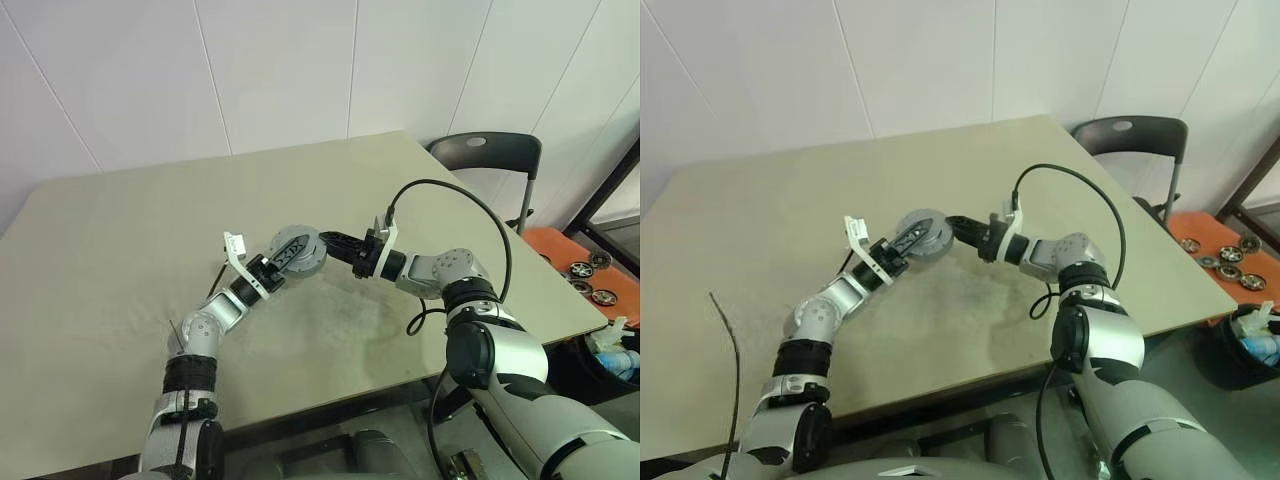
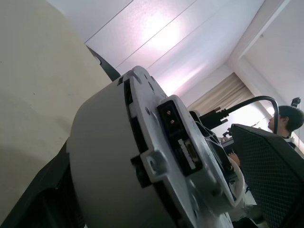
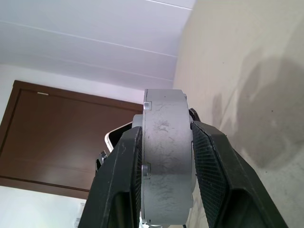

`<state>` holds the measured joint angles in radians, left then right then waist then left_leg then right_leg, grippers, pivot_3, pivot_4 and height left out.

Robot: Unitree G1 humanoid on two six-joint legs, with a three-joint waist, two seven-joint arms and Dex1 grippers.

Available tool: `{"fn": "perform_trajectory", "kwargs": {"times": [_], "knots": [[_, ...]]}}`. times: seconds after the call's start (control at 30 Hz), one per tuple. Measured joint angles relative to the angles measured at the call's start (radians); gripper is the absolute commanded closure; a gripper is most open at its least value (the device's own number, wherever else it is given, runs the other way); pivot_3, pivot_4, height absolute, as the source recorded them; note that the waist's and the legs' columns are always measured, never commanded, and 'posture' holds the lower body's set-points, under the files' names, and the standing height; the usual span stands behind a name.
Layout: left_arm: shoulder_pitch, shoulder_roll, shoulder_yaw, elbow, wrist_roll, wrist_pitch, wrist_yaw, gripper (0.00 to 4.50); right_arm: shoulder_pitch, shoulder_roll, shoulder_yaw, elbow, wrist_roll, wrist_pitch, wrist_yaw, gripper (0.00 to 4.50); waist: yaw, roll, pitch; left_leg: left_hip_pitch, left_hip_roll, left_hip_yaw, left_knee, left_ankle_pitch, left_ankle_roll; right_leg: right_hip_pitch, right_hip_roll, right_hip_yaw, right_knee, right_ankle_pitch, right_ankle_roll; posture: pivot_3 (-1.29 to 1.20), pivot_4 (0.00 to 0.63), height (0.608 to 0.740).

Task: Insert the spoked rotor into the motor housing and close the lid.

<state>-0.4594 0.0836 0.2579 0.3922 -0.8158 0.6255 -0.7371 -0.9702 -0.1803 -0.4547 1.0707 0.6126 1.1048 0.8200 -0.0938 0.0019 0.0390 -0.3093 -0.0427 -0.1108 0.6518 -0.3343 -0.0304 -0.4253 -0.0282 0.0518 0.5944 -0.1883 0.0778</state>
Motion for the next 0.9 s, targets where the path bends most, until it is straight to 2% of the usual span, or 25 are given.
{"fn": "perform_trajectory", "kwargs": {"times": [0.07,0.1,0.17,0.23,0.3,0.67,0.73,0.9], "knots": [[0.000,0.000,0.002,0.001,0.000,0.000,0.000,0.05,0.000,0.000,0.000,0.000,0.000,-0.001,0.000,3.22,0.000,0.000,0.000,0.000,0.000,0.000,0.000,0.000,0.000,0.000,0.000,0.000,0.000,0.000,0.000,0.00,0.000,0.740],[0.000,0.000,0.002,0.001,0.000,0.001,0.000,0.23,0.000,0.000,0.000,0.000,0.000,-0.001,-0.001,3.22,0.000,0.000,0.000,0.000,0.000,0.000,0.000,0.000,0.000,0.000,0.000,0.000,0.000,0.000,0.000,0.00,0.000,0.740],[0.000,0.001,0.003,0.003,0.001,0.002,0.002,0.59,0.000,0.001,0.000,0.000,0.000,-0.001,-0.001,3.22,0.000,0.000,0.000,0.000,0.000,0.000,0.000,0.000,0.000,0.000,0.000,0.000,0.000,0.000,0.000,0.00,0.000,0.740],[0.000,0.002,0.004,0.010,0.003,0.005,0.011,1.24,0.000,0.002,-0.001,0.000,0.001,-0.003,-0.001,3.22,0.000,0.000,0.000,0.000,0.000,0.000,0.000,0.000,0.000,0.000,0.000,0.000,0.000,0.000,0.000,0.00,0.000,0.740],[-0.001,0.000,0.012,0.012,-0.002,0.013,0.014,1.65,0.000,0.002,-0.001,0.000,0.000,-0.010,0.000,3.22,0.000,0.000,0.000,0.000,0.000,0.000,0.000,0.000,0.000,0.000,0.000,0.000,0.000,0.000,0.000,0.00,0.000,0.740],[-0.006,0.000,0.022,0.013,-0.005,0.028,0.020,1.65,0.000,0.007,-0.001,0.000,0.001,-0.024,-0.005,3.22,0.000,0.000,0.000,0.000,0.000,0.000,0.000,0.000,0.000,0.000,0.000,0.000,0.000,0.000,0.000,0.00,0.000,0.740],[-0.005,0.000,0.030,0.002,-0.009,0.044,0.020,1.82,0.000,0.007,-0.001,0.000,0.002,-0.023,-0.002,3.22,0.000,0.000,0.000,0.000,0.000,0.000,0.000,0.000,0.000,0.000,0.000,0.000,0.000,0.000,0.000,0.00,0.000,0.740],[-0.002,0.004,0.040,-0.011,-0.021,0.074,0.027,1.86,0.000,0.009,0.000,0.000,0.004,-0.021,0.001,3.22,0.000,0.000,0.000,0.000,0.000,0.000,0.000,0.000,0.000,0.000,0.000,0.000,0.000,0.000,0.000,0.00,0.000,0.740]]}}
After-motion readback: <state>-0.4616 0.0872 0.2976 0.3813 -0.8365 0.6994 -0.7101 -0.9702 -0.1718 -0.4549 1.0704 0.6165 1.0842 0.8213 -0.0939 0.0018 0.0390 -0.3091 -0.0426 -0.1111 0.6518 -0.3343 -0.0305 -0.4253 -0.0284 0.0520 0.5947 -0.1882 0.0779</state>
